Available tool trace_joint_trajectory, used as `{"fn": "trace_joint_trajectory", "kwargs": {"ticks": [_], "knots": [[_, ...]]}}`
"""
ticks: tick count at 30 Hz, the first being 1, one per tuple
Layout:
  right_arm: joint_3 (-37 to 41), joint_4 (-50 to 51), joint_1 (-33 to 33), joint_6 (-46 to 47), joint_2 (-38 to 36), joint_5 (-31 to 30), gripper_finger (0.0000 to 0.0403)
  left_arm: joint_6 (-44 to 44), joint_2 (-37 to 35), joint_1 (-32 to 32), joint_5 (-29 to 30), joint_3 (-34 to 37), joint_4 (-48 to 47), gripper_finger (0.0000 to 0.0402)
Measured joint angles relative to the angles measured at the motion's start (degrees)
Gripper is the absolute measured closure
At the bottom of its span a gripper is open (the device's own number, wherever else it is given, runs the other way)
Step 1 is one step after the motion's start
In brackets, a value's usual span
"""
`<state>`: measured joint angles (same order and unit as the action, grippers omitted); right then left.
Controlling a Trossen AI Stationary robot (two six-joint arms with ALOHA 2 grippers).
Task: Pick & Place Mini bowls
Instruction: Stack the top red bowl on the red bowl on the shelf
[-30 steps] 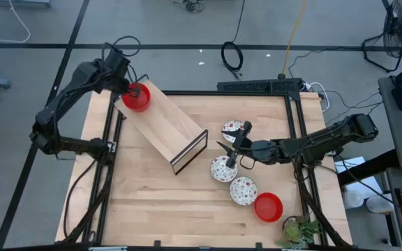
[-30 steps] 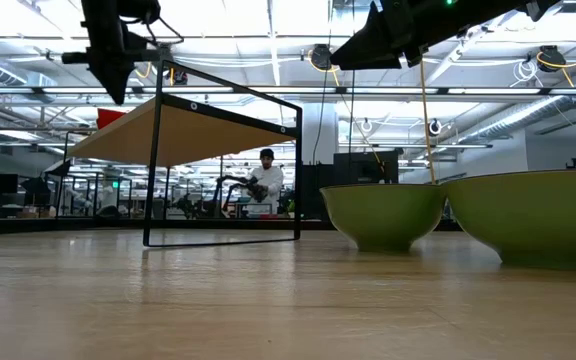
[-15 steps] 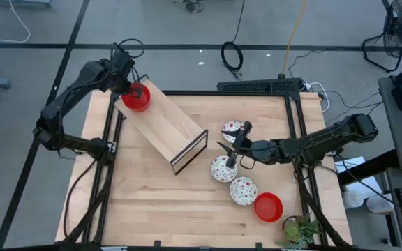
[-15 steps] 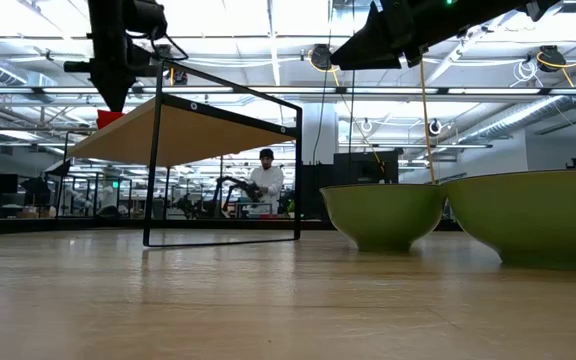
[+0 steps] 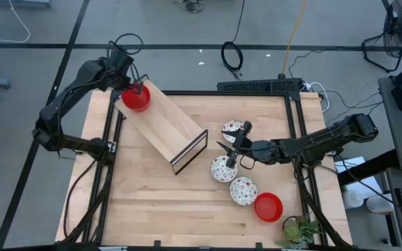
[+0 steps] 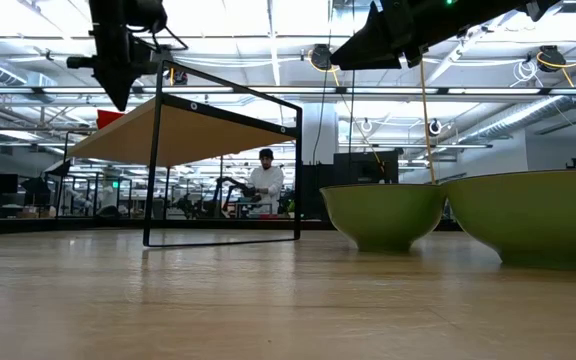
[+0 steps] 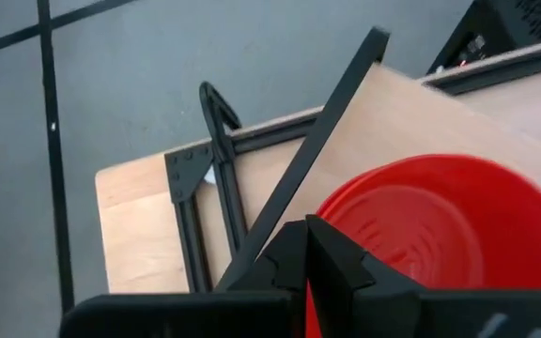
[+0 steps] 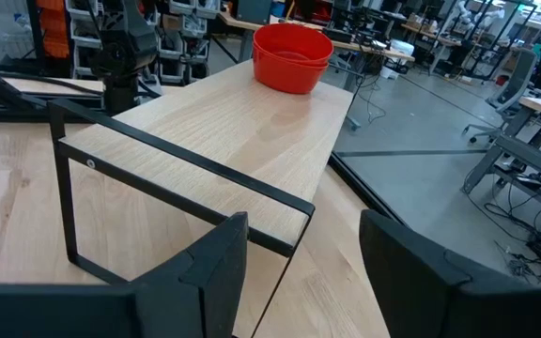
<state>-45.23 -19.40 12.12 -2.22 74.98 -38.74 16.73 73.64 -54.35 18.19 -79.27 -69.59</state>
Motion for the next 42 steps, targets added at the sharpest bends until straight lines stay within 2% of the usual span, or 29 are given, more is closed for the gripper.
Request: {"fn": "trace_joint_trajectory", "kwargs": {"ticks": [14,19,25,29,33,36,42], "knots": [[0.00,0.15,0.00,-0.07,0.00,0.00,0.0211,-0.08,2.77,0.04,2.35,-0.75,-0.51,0.0389],[0.01,0.13,0.00,-0.11,0.00,0.00,0.0211,-0.35,1.98,0.17,-4.00,-1.90,-0.84,0.0396],[0.00,0.13,0.06,0.02,0.00,0.00,0.0211,0.16,2.08,0.13,-3.27,1.65,-2.87,0.0398],[0.00,0.19,0.33,0.00,0.00,0.00,0.0211,-0.16,2.10,0.22,-6.87,5.23,-1.86,0.0392],[0.00,-0.02,0.33,-0.08,0.00,-0.01,0.0211,-0.56,2.12,0.15,-7.68,7.77,0.19,0.0398],[0.00,-0.02,0.33,-0.12,0.00,-0.01,0.0211,-0.59,2.12,0.17,-7.91,7.63,0.25,0.0390],[0.00,-0.04,0.26,-0.15,0.00,-0.02,0.0211,-1.10,2.06,0.43,-13.45,4.34,0.60,0.0383]]}}
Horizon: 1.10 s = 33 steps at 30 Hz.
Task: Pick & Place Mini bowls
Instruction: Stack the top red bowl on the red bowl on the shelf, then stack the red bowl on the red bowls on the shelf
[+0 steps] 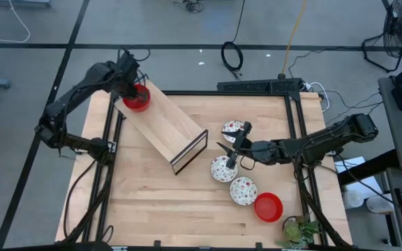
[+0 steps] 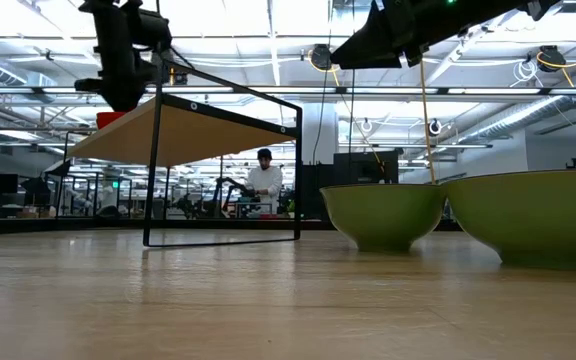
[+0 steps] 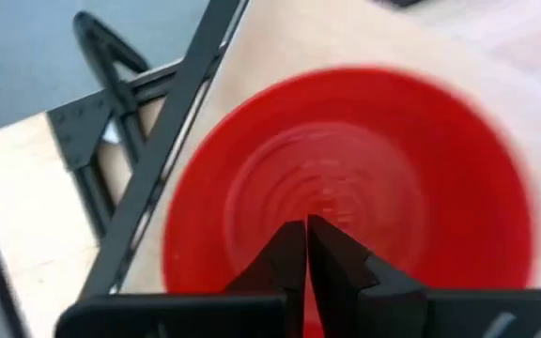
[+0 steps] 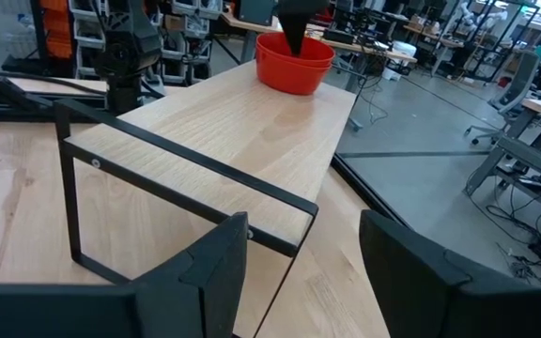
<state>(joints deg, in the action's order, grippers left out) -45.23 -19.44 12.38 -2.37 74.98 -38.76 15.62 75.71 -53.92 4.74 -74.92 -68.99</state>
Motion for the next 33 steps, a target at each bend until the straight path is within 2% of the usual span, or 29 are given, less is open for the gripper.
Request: {"fn": "trace_joint_trajectory", "kwargs": {"ticks": [3,6,14,18,23,29,31,33], "knots": [[0.02,-0.02,0.00,0.02,0.00,0.00,0.0211,1.08,0.01,0.90,0.19,-0.13,0.30,0.0397],[0.00,0.00,0.00,0.14,0.00,0.00,0.0211,2.05,0.02,1.64,1.53,1.38,1.84,0.0393],[0.00,0.00,0.95,0.42,0.00,-0.02,0.0211,2.08,0.06,2.04,0.62,6.10,5.28,0.0394],[0.00,0.00,1.65,0.39,0.00,-0.09,0.0211,-0.20,-0.85,2.04,-1.43,2.51,5.24,0.0374],[0.02,-0.34,2.66,0.11,-0.76,-0.14,0.0211,-0.41,-4.37,4.13,-5.88,-5.41,5.40,0.0367],[0.02,-0.32,5.51,-1.41,-4.47,-0.09,0.0211,-0.31,-11.17,8.57,-6.24,-14.13,6.49,0.0367],[0.02,-0.22,7.10,-2.57,-6.12,1.62,0.0211,-0.36,-13.97,10.58,-6.22,-15.40,6.56,0.0367],[0.02,1.26,9.29,-4.14,-8.30,6.22,0.0211,-0.38,-17.51,13.26,-6.23,-15.37,6.64,0.0367]]}}
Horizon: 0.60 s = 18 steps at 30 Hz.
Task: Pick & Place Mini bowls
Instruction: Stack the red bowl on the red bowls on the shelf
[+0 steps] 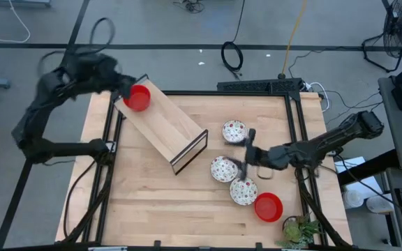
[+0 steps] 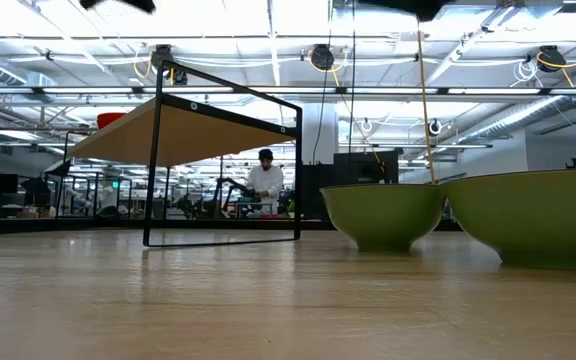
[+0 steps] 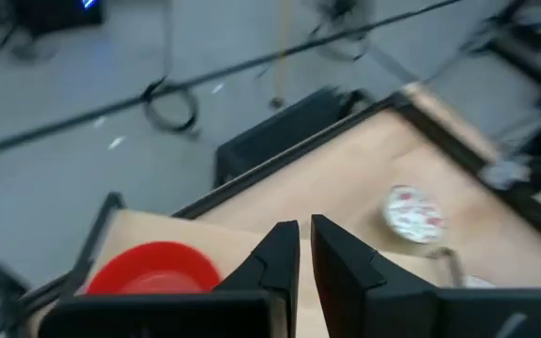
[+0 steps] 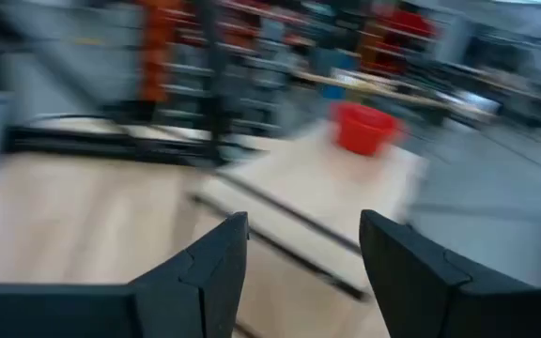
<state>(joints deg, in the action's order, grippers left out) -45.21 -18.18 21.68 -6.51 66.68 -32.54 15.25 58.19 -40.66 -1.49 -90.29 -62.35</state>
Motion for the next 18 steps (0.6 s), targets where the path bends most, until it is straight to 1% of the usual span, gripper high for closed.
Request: {"fn": "trace_joint_trajectory", "kwargs": {"ticks": [2,3,5,8,9,11,13,14,16,18], "knots": [[0.00,1.81,2.87,-0.24,-2.33,3.80,0.0211,0.00,-4.11,3.19,0.01,1.81,0.98,0.0367],[-0.25,3.41,4.56,0.01,-3.41,4.16,0.0211,0.13,-6.20,5.02,-0.01,3.44,2.22,0.0366],[-3.02,11.78,8.47,2.40,-4.75,1.96,0.0211,0.90,-10.86,8.89,0.02,8.52,7.62,0.0366],[-11.78,33.06,14.32,12.15,-3.67,-4.29,0.0211,1.35,-18.22,14.59,-0.03,19.18,19.67,0.0366],[-15.00,41.17,15.87,16.78,-2.54,-5.48,0.0211,0.98,-20.40,16.25,-0.03,22.97,23.74,0.0366],[-21.07,56.45,18.36,27.19,0.78,-5.91,0.0211,-0.54,-24.43,19.46,-0.14,31.10,31.97,0.0366],[-25.77,69.51,19.79,37.70,4.35,-3.31,0.0211,-2.63,-27.57,22.57,-1.02,39.24,40.21,0.0366],[-27.15,74.33,20.03,42.80,5.95,-1.28,0.0211,-3.96,-28.60,24.02,-1.58,43.21,44.42,0.0366],[-27.92,81.97,20.10,51.46,8.90,4.89,0.0211,-7.19,-29.55,26.83,-2.68,50.80,53.10,0.0366],[-27.34,87.47,20.07,58.72,11.68,12.83,0.0211,-11.22,-29.56,29.56,-4.64,57.16,62.63,0.0366]]}}
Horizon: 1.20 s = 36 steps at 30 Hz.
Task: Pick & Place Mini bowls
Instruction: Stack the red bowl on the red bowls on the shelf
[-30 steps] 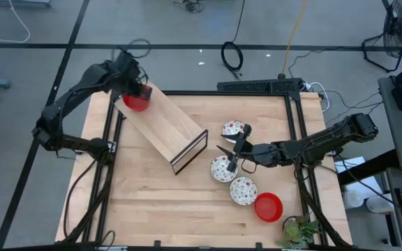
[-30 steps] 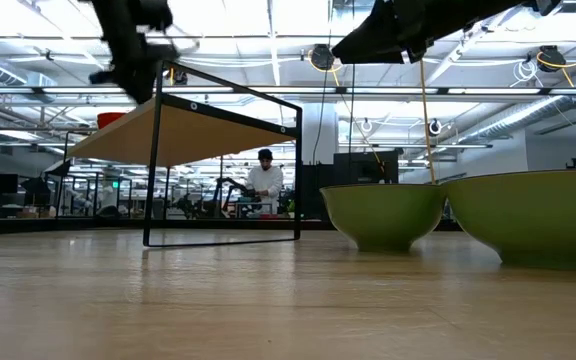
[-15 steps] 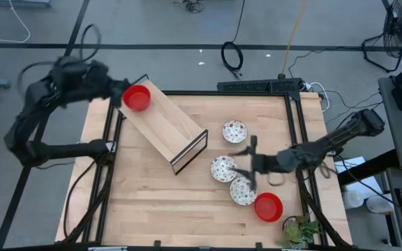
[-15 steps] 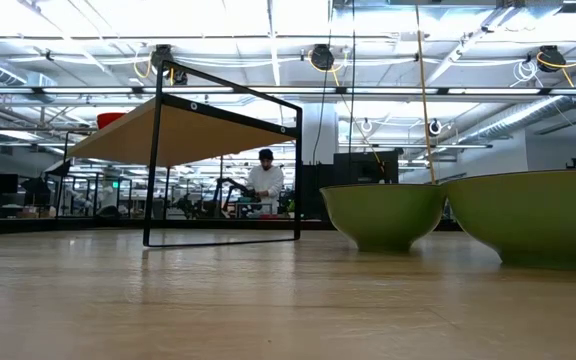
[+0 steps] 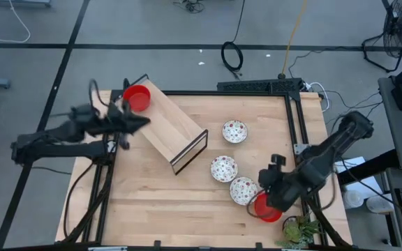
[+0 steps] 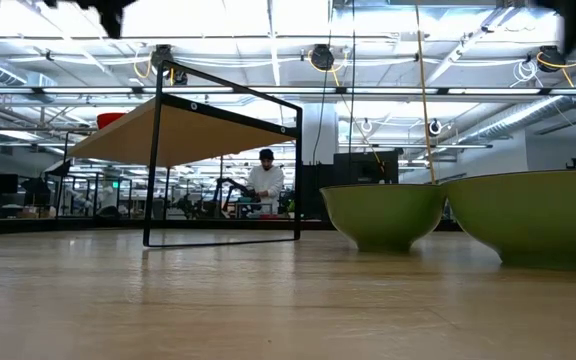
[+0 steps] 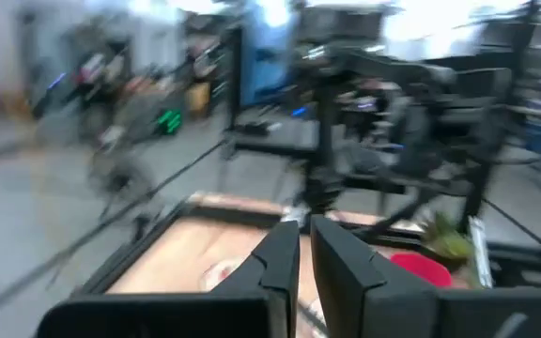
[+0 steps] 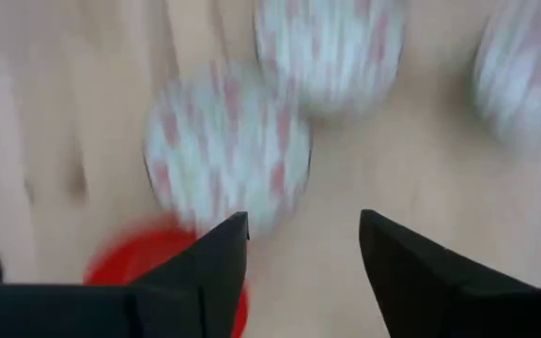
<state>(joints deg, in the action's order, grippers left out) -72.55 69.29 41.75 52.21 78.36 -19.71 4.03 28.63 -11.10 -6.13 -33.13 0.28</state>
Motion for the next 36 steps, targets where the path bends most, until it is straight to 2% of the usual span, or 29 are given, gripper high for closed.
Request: {"fn": "trace_joint_trajectory", "kwargs": {"ticks": [5,8,12,16,22,31,36], "knots": [[2.20,8.14,-0.15,13.77,4.76,17.19,0.0211,-10.04,2.83,5.49,-4.54,9.85,18.16,0.0366],[3.89,6.61,-0.15,20.83,5.36,23.55,0.0211,-10.60,4.68,7.64,-7.67,11.53,20.21,0.0366],[6.45,1.61,-0.10,30.35,4.94,28.38,0.0211,-10.62,6.86,9.33,-9.46,11.74,20.14,0.0366],[8.55,-2.18,-0.08,35.26,4.82,28.92,0.0211,-10.31,7.85,10.32,-9.37,11.74,20.69,0.0366],[13.20,-5.77,-0.03,37.53,4.75,28.74,0.0211,-11.22,8.16,10.91,-9.28,11.74,20.52,0.0366],[22.00,-15.94,-0.01,35.54,4.77,28.75,0.0211,-14.68,8.16,10.91,-8.81,11.74,20.54,0.0366],[23.25,-17.54,-0.01,33.72,4.77,28.73,0.0211,-14.43,8.16,10.89,-8.79,11.74,20.54,0.0366]]}}
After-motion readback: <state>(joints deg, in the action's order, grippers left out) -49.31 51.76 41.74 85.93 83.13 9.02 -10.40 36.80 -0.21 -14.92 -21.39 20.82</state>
